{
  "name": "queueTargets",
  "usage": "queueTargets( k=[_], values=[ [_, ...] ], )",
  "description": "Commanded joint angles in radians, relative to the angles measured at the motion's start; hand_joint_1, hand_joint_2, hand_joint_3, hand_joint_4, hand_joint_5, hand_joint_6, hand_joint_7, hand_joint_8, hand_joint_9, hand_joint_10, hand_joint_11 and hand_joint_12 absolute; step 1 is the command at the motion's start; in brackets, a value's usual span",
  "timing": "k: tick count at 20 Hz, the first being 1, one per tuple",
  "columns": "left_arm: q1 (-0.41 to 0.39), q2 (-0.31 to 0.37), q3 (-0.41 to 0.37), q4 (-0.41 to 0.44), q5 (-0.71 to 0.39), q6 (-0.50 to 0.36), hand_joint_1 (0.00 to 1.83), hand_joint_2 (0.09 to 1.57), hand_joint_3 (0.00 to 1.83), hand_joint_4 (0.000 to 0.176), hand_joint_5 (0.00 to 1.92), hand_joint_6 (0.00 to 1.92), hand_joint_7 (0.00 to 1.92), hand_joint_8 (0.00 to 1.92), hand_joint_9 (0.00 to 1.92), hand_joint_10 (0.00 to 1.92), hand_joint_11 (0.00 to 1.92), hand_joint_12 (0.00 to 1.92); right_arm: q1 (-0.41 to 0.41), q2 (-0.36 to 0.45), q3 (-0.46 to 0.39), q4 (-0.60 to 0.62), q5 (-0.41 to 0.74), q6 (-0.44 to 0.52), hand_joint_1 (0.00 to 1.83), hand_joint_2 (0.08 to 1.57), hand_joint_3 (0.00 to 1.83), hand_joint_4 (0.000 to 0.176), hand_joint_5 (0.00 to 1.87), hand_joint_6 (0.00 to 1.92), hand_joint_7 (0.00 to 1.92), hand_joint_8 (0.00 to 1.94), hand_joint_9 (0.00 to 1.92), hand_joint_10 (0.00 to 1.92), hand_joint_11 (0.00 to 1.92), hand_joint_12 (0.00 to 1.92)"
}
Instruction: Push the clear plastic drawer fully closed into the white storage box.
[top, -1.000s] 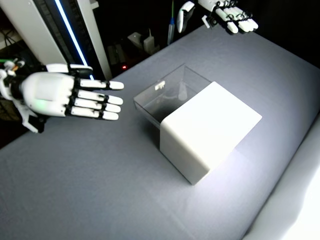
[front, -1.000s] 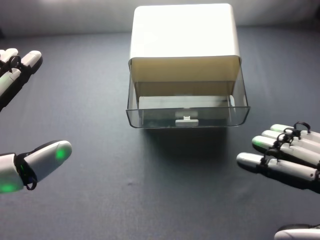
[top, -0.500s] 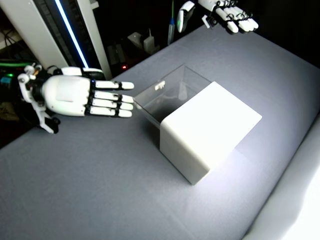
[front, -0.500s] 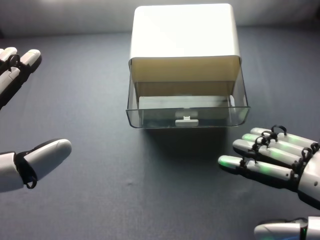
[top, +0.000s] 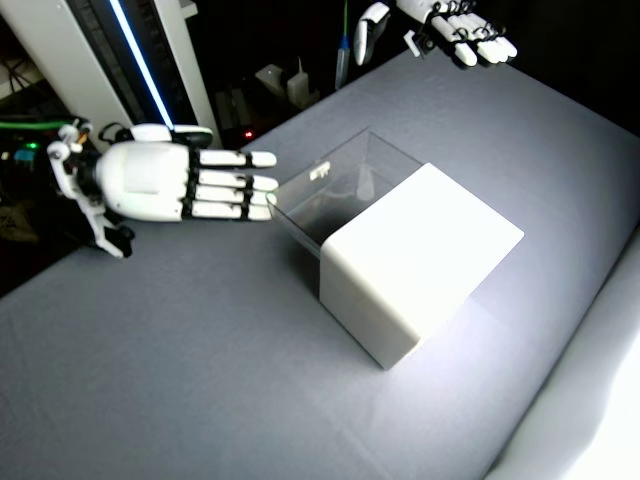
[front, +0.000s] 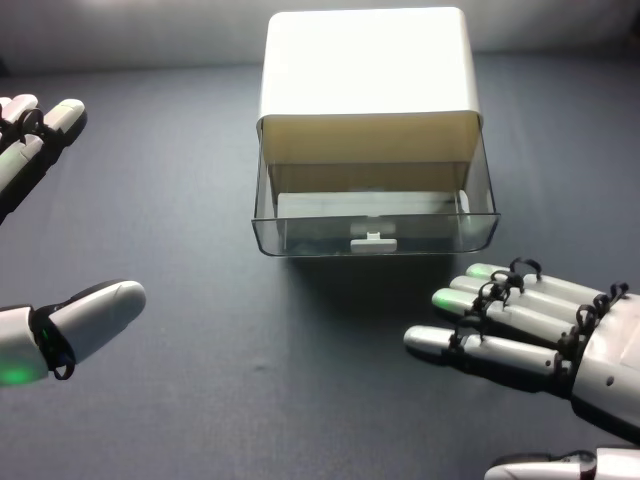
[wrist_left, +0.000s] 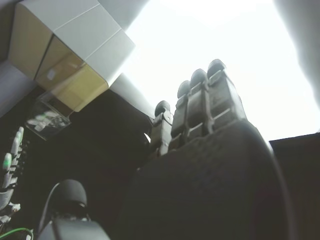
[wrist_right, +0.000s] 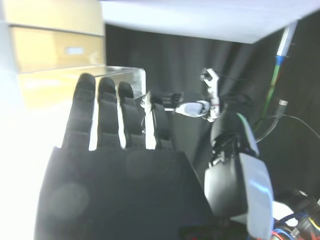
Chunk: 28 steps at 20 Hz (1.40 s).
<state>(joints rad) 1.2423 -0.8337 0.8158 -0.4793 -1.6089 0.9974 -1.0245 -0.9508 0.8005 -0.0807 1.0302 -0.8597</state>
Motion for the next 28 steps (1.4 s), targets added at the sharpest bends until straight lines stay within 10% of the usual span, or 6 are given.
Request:
queueTargets(
  k=[1, 9, 10, 19, 22, 28],
  values=[
    [-0.007, -0.001, 0.007, 0.009, -0.124, -0.003, 0.0, 0.61, 0.51, 0.176, 0.0, 0.0, 0.0, 0.0, 0.0, 0.0, 0.0, 0.0, 0.012, 0.0, -0.004, -0.01, 0.114, 0.012, 0.0, 1.22, 0.01, 0.147, 0.13, 0.01, 0.0, 0.0, 0.0, 0.0, 0.0, 0.0],
    [-0.008, -0.004, 0.009, 0.009, -0.124, -0.003, 0.0, 0.61, 0.51, 0.176, 0.0, 0.0, 0.0, 0.0, 0.0, 0.0, 0.0, 0.0, 0.056, -0.003, 0.002, -0.059, 0.099, 0.013, 0.0, 1.19, 0.0, 0.175, 0.12, 0.01, 0.0, 0.0, 0.0, 0.0, 0.0, 0.0],
    [-0.008, -0.004, 0.009, 0.01, -0.124, -0.003, 0.0, 0.61, 0.51, 0.176, 0.0, 0.0, 0.0, 0.0, 0.0, 0.0, 0.0, 0.0, 0.07, -0.009, 0.011, -0.068, 0.087, 0.013, 0.0, 1.22, 0.0, 0.082, 0.25, 0.02, 0.07, 0.0, 0.02, 0.0, 0.0, 0.0],
    [-0.007, -0.004, 0.01, 0.013, -0.124, -0.006, 0.0, 0.61, 0.51, 0.176, 0.0, 0.0, 0.0, 0.0, 0.0, 0.0, 0.0, 0.0, 0.139, -0.058, 0.067, -0.107, 0.015, 0.012, 0.0, 1.23, 0.0, 0.175, 0.12, 0.0, 0.0, 0.0, 0.0, 0.0, 0.0, 0.0],
    [-0.007, -0.003, 0.01, 0.015, -0.124, -0.008, 0.0, 0.61, 0.51, 0.176, 0.0, 0.0, 0.0, 0.0, 0.0, 0.0, 0.0, 0.0, 0.171, -0.081, 0.087, -0.132, -0.017, 0.012, 0.0, 1.18, 0.0, 0.125, 0.05, 0.0, 0.0, 0.0, 0.0, 0.0, 0.0, 0.0],
    [-0.007, -0.002, 0.012, 0.018, -0.124, -0.01, 0.0, 0.61, 0.51, 0.176, 0.0, 0.0, 0.0, 0.0, 0.0, 0.0, 0.0, 0.0, 0.226, -0.113, 0.116, -0.157, -0.067, -0.009, 0.0, 1.18, 0.01, 0.137, 0.08, 0.0, 0.0, 0.0, 0.0, 0.0, 0.0, 0.0]
  ],
)
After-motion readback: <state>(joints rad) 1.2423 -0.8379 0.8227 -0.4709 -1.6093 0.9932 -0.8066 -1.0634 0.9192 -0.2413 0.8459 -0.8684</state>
